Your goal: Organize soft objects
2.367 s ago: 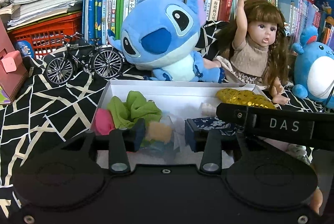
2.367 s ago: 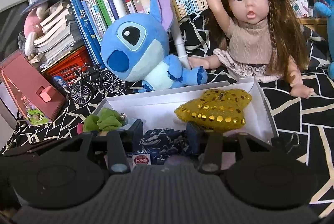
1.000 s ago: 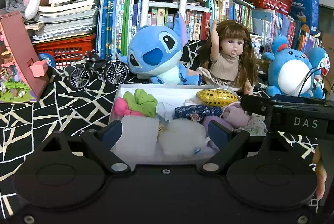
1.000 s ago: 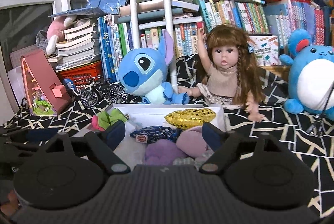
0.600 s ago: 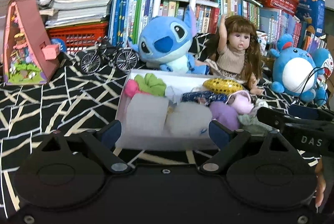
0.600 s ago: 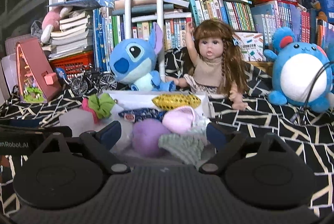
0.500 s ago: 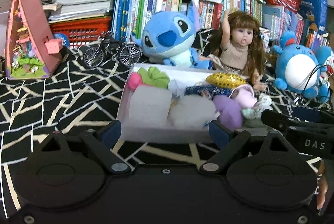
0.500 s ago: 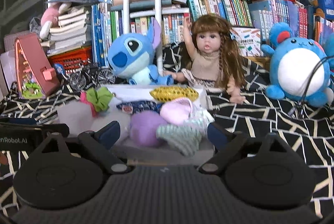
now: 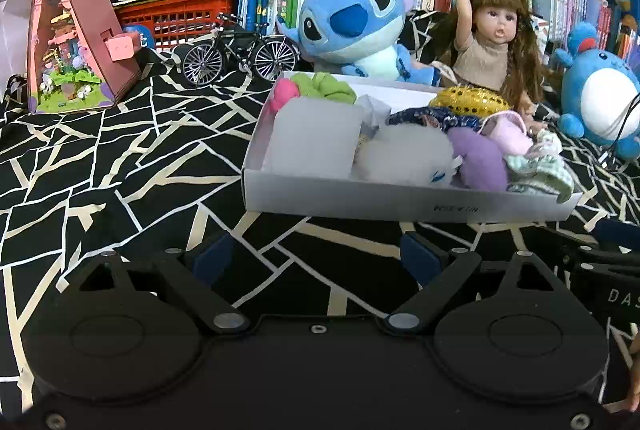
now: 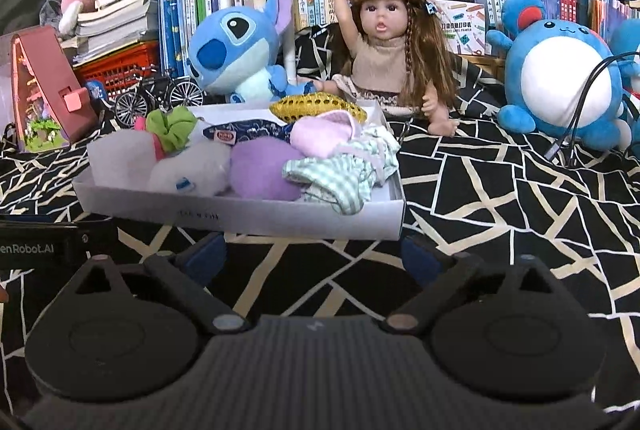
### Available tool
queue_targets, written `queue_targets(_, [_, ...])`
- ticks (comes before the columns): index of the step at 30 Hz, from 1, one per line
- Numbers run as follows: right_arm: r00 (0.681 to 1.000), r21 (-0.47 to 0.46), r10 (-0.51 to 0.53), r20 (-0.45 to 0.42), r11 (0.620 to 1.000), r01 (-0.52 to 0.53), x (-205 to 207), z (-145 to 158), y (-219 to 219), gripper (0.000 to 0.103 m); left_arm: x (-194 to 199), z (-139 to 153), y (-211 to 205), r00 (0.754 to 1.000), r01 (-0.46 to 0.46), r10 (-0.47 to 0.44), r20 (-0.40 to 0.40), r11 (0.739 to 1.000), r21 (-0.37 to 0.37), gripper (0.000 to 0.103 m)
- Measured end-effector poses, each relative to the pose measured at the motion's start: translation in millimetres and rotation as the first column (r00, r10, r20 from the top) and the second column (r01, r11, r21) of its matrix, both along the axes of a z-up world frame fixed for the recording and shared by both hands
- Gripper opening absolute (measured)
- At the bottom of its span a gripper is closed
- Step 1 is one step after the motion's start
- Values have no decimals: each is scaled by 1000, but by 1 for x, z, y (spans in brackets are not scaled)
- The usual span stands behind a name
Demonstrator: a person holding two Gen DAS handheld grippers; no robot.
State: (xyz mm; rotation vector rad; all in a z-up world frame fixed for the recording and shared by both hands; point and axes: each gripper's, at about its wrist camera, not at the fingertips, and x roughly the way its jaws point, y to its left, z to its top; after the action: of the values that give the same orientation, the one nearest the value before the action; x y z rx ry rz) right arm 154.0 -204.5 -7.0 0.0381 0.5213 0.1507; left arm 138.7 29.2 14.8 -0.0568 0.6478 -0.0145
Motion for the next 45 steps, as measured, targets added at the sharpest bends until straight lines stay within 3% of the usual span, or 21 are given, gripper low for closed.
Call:
queue_targets(28, [993, -37, 15, -121, 999, -19, 15, -11, 11, 103, 9, -17, -11, 999, -2, 4, -44, 998, 60, 97])
queue_targets(45, [990, -50, 6, -140, 999, -13, 17, -12, 12, 103, 11, -19, -10, 998, -15, 19, -58, 997, 69, 103])
